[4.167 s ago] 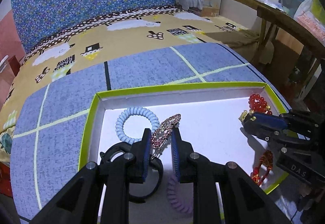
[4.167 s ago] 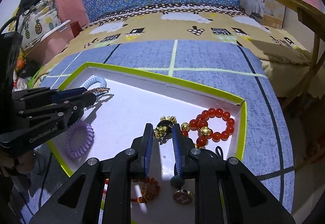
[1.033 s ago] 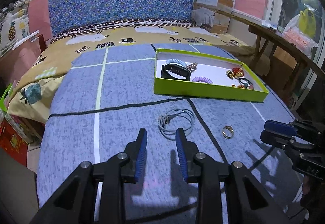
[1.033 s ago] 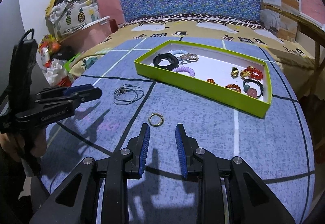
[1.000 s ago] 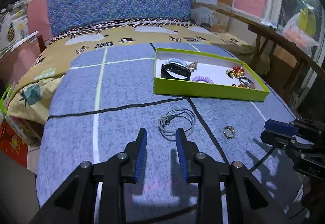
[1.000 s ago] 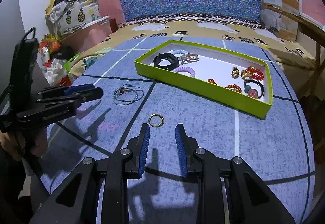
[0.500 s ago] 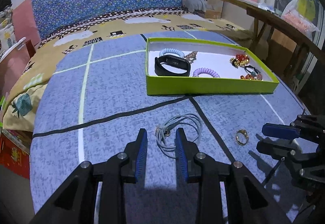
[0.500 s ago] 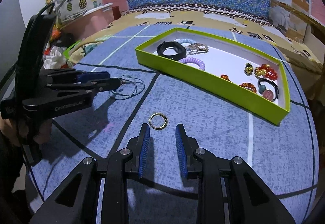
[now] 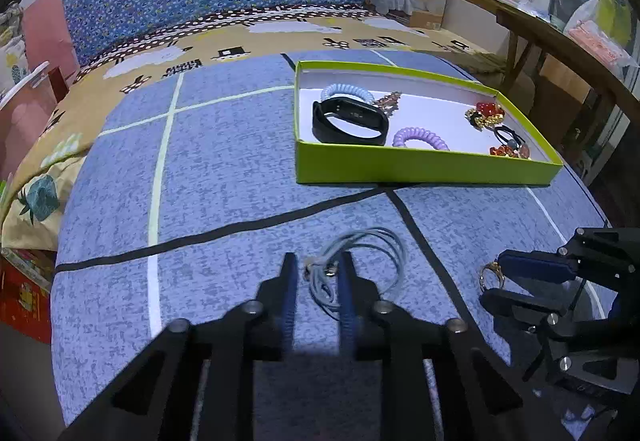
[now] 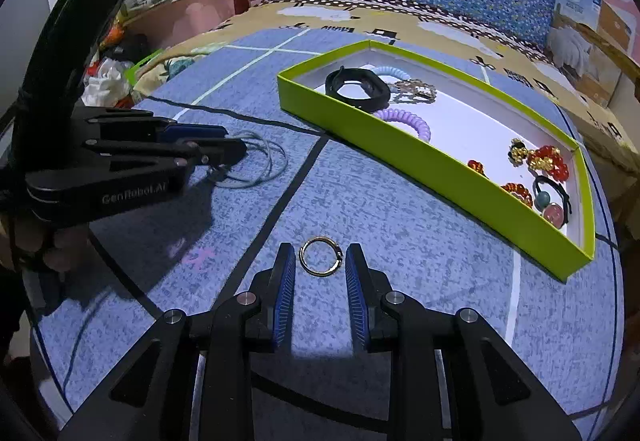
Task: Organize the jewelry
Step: 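Grasp the grey cord with the left tool while the right tool grasps the gold ring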
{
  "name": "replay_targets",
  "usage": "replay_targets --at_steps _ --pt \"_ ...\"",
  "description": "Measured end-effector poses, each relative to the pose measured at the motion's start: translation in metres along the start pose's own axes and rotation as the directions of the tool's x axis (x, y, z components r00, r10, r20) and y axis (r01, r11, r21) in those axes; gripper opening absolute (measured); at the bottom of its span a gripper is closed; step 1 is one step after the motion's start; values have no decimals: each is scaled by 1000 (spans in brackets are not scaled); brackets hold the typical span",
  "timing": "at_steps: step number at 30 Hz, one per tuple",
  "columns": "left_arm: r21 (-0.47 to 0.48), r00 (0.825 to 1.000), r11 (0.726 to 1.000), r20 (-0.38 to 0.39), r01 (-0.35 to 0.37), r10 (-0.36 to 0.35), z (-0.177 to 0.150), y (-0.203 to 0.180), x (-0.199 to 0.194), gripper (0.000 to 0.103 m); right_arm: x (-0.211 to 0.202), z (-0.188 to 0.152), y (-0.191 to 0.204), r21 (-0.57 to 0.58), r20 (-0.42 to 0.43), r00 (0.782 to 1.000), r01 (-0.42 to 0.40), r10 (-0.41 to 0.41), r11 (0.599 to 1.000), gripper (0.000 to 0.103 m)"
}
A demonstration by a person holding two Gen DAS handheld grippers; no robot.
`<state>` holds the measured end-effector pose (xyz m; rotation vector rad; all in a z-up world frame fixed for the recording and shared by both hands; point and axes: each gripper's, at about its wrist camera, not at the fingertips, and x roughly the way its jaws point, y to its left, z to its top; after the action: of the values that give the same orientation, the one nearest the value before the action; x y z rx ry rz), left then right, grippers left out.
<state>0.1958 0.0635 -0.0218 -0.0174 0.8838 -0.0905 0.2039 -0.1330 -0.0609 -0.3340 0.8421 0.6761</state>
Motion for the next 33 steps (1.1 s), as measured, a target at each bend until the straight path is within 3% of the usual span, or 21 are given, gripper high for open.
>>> replay_targets --at_steps 13,33 --pt "-13 1000 1000 19 10 -10 -8 -2 -11 17 -5 -3 -3 28 9 1000 3 -3 1000 23" --pt "-88 992 996 124 -22 33 -25 -23 -60 17 -59 -15 -25 182 154 987 14 -43 983 23"
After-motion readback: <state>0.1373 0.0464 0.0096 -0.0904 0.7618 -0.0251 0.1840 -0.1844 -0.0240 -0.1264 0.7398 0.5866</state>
